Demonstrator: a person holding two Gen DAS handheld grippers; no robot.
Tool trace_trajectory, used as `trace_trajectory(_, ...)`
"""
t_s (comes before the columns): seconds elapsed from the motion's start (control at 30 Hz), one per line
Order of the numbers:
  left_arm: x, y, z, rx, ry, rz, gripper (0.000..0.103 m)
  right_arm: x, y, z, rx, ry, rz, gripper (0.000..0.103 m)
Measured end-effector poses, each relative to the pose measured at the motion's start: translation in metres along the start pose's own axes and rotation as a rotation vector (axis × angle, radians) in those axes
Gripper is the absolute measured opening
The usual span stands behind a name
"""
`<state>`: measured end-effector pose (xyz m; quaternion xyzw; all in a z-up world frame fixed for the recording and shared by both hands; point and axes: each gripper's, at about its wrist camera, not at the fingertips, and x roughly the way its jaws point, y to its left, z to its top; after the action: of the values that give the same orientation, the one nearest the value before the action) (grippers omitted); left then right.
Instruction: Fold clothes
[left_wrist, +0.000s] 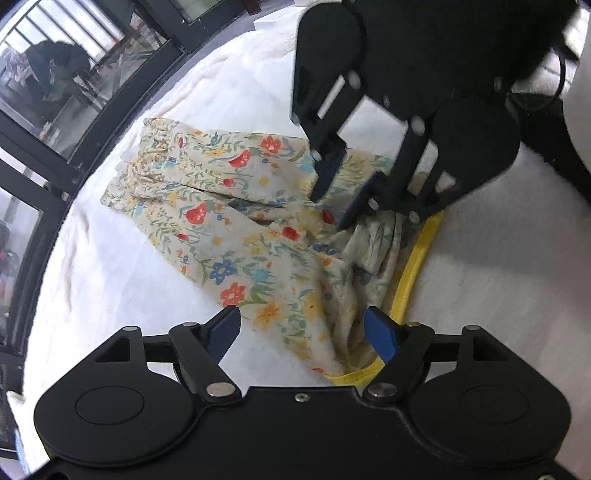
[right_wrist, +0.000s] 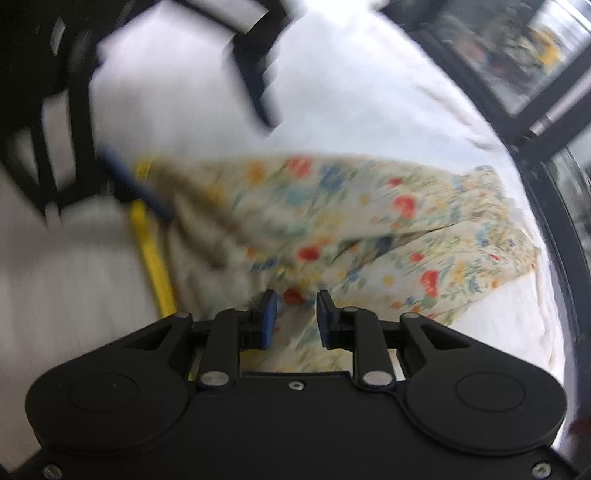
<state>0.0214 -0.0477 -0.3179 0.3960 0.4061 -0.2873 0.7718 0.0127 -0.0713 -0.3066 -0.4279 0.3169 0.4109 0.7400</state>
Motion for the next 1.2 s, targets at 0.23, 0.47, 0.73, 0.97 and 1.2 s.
trace_trajectory(0.23,0.003,0.024,0.007,-0.132,-0.047,0.105,0.082,-0.037,-0.067,-0.002,0.188,-0.035,-0.034,0.036)
trace_trajectory(0.47,0.038,0.065,0.002,-0.442,0.078,0.125,0.082,-0.024,-0.090,-0.002,0.309,-0.080,-0.107,0.036)
trace_trajectory(0.73,0.052,0.052,-0.003,-0.399,0.104,0.129,0.082,0.001,-0.079,0.008,0.197,-0.023,-0.026,0.036)
trace_trajectory(0.97,0.048,0.035,-0.005,-0.346,0.085,0.184,0.083,0.000,-0.228,0.067,0.248,-0.087,-0.182,0.035)
trace_trajectory(1.2,0.047,0.025,-0.006,-0.326,0.074,0.223,0.083,0.112,-0.361,0.147,0.554,0.052,-0.067,0.031)
